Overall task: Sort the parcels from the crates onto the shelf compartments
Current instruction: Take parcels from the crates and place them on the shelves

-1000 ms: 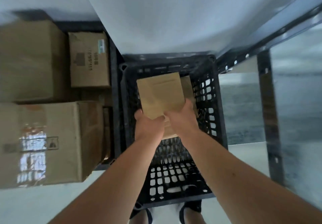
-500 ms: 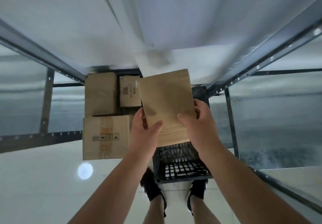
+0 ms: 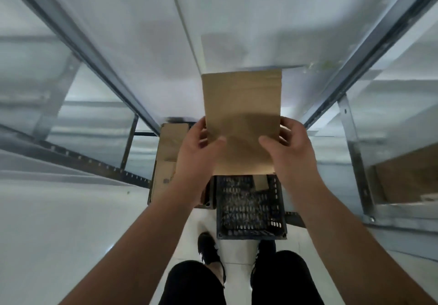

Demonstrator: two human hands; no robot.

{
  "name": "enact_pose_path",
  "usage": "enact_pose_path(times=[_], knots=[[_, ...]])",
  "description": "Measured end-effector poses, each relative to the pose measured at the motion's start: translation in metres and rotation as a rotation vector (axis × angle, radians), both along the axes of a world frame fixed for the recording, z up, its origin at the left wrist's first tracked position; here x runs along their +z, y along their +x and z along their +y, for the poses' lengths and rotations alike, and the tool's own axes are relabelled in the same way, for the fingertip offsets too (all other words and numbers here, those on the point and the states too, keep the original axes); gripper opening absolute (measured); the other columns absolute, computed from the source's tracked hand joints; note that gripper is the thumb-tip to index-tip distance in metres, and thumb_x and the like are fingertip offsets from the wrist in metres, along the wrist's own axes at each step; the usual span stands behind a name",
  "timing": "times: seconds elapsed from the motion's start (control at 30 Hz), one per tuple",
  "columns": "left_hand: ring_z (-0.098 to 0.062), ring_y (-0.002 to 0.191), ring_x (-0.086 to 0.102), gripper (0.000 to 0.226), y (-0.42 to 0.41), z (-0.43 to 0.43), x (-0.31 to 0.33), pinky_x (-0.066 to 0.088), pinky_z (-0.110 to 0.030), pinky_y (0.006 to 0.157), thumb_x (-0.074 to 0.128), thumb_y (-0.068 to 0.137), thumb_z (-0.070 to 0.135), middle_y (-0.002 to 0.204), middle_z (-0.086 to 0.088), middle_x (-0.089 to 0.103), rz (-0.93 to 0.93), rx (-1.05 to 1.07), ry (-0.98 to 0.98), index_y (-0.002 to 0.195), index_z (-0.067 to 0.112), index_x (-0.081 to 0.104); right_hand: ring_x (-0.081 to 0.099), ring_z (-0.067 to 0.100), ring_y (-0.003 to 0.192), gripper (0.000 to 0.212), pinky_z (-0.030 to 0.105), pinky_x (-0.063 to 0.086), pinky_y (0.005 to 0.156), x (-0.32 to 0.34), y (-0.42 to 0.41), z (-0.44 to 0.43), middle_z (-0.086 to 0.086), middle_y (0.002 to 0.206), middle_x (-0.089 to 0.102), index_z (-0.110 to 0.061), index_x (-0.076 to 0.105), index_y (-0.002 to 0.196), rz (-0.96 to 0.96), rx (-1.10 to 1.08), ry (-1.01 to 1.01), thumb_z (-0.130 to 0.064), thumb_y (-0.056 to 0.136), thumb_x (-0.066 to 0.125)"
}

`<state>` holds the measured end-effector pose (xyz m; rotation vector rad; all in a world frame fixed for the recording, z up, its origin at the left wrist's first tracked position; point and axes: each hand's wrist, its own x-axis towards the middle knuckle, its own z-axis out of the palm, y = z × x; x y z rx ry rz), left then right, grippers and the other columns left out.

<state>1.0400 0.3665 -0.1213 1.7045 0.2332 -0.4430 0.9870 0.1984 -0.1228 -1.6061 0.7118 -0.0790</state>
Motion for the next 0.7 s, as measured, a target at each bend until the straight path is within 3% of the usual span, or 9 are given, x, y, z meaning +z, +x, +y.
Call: enact_pose_path(times=[0.13, 0.23, 0.37, 0.47, 0.6, 0.7], knots=[[-0.014, 0.115, 0.067, 0.056, -0.019, 0.01, 0.054, 0.058, -0.042, 0.101, 0.072, 0.098, 0.021, 0.123, 0.01, 0.068, -0.069, 0.03, -0.038, 0.148, 0.039, 0.055, 0.064, 0.0, 0.114, 0.047, 0.031, 0.056, 0.095, 0.057, -0.021, 0.008, -0.023, 0.122, 0.066, -0.038, 0.055, 0.136, -0.089, -0.007, -0.016, -0.024, 0.095, 0.075], [-0.011, 0.113, 0.067, 0.055, -0.032, 0.015, 0.091, 0.057, -0.027, 0.086, 0.07, 0.1, 0.02, 0.124, 0.01, 0.067, -0.125, 0.035, -0.08, 0.149, 0.039, 0.054, 0.066, 0.007, 0.118, 0.053, 0.04, 0.058, 0.102, 0.093, -0.032, 0.01, -0.019, 0.126, 0.066, -0.034, 0.056, 0.14, -0.149, -0.007, -0.014, -0.024, 0.093, 0.077], [-0.011, 0.111, 0.07, 0.054, -0.038, 0.017, 0.135, 0.057, -0.031, 0.088, 0.07, 0.099, 0.021, 0.124, 0.01, 0.07, -0.215, 0.033, -0.107, 0.146, 0.043, 0.056, 0.069, 0.011, 0.117, 0.05, 0.045, 0.059, 0.102, 0.138, -0.035, 0.007, -0.015, 0.125, 0.071, -0.036, 0.059, 0.132, -0.236, 0.005, 0.019, -0.023, 0.088, 0.079], [-0.016, 0.108, 0.073, 0.052, -0.034, 0.016, 0.167, 0.059, -0.027, 0.078, 0.068, 0.1, 0.014, 0.122, 0.005, 0.071, -0.29, 0.017, -0.15, 0.145, 0.038, 0.059, 0.071, 0.015, 0.115, 0.046, 0.047, 0.06, 0.101, 0.173, -0.031, 0.002, -0.011, 0.123, 0.073, -0.033, 0.061, 0.128, -0.303, -0.005, 0.014, -0.019, 0.088, 0.078], [-0.009, 0.101, 0.075, 0.05, -0.022, 0.014, 0.215, 0.058, -0.017, 0.072, 0.066, 0.1, 0.012, 0.118, 0.007, 0.073, -0.406, 0.013, -0.201, 0.143, 0.039, 0.062, 0.073, 0.017, 0.112, 0.049, 0.052, 0.06, 0.1, 0.22, -0.022, -0.002, -0.008, 0.118, 0.076, -0.031, 0.066, 0.124, -0.389, -0.026, 0.021, -0.034, 0.075, 0.072], [0.001, 0.095, 0.074, 0.04, -0.012, 0.01, 0.249, 0.056, -0.014, 0.068, 0.062, 0.105, 0.02, 0.117, 0.012, 0.074, -0.489, 0.004, -0.227, 0.14, 0.038, 0.063, 0.072, 0.018, 0.112, 0.035, 0.058, 0.058, 0.101, 0.253, -0.014, -0.008, -0.008, 0.114, 0.077, -0.035, 0.07, 0.114, -0.449, -0.055, 0.015, -0.045, 0.08, 0.068]])
